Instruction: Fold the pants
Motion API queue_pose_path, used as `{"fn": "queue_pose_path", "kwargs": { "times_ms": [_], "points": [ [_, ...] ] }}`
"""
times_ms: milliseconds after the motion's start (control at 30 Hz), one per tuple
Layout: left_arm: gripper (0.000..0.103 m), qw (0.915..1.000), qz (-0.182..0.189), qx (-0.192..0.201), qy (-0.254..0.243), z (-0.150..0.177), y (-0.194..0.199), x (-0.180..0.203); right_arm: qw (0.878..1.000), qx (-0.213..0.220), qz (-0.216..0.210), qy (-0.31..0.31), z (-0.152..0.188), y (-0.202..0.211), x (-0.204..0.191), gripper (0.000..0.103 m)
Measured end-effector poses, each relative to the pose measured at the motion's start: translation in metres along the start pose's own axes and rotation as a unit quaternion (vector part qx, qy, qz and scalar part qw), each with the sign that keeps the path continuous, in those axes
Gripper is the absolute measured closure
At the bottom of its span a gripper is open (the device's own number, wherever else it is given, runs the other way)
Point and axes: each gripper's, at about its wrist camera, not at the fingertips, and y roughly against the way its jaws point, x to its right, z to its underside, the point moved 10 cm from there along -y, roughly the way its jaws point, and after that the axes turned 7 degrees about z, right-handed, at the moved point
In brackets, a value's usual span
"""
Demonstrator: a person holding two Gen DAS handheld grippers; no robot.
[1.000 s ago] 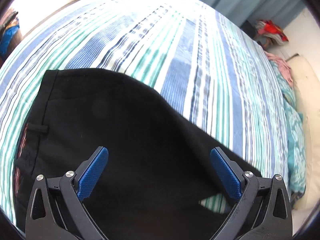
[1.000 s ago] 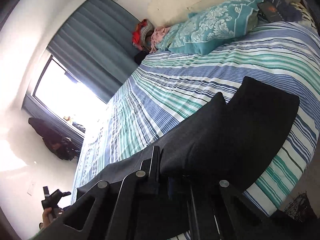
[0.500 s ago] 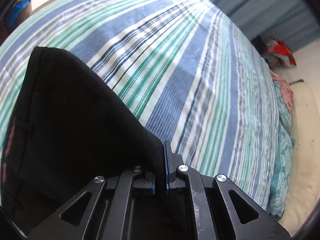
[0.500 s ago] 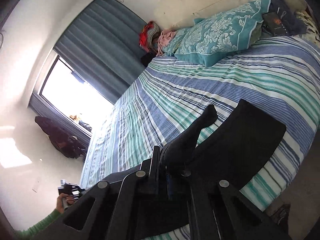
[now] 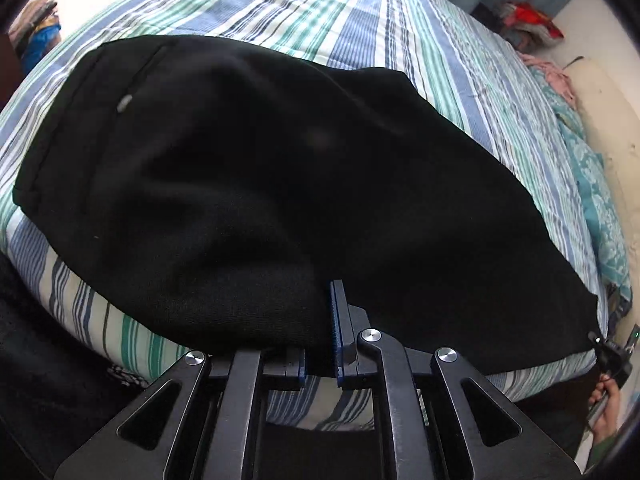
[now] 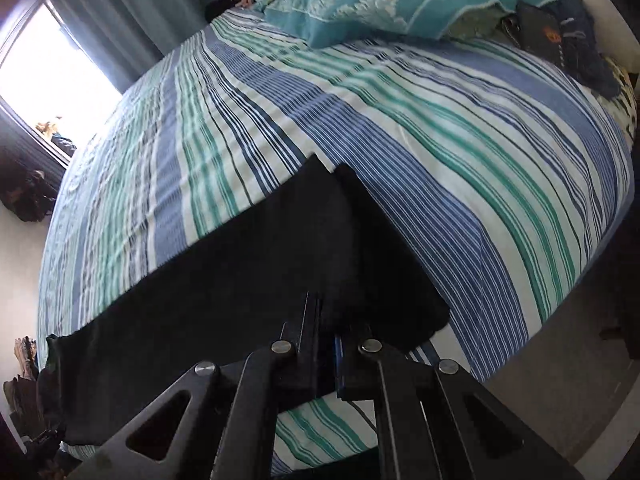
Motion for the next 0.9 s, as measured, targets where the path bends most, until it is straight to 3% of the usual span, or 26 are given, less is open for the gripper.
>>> {"fn": "queue_pose_path", "kwargs": {
  "times_ms": [433,600,800,833,900],
  "points": [
    [0.094,0.9993,-0.019,0.008,-0.030,-0.003,-0.006,0.011,0.999,0.012,0.037,0.025,0.008,-0.002,0.006,0.097],
    [0.094,0.9988,-0.028,0.007,-0.039,-0.001,-0.016,0.019,0.997,0.040,0.055,0.020,0.006,0.011,0.008,0.097],
    [0.090,0.9979,-0.037,-0.003,-0.053,-0.004,-0.023,0.032,0.997,0.016,0.079,0.009,0.009,-0.002,0.014,0.096],
    [0.086,0.9980,-0.033,-0.009,-0.053,-0.004,-0.021,0.034,0.996,0.018,0.084,0.011,0.008,-0.002,0.014,0.092],
    [0.066,0.9977,-0.034,-0.028,-0.051,0.003,-0.011,0.033,0.996,0.018,0.084,0.009,0.009,0.002,0.012,0.070]
  ]
}}
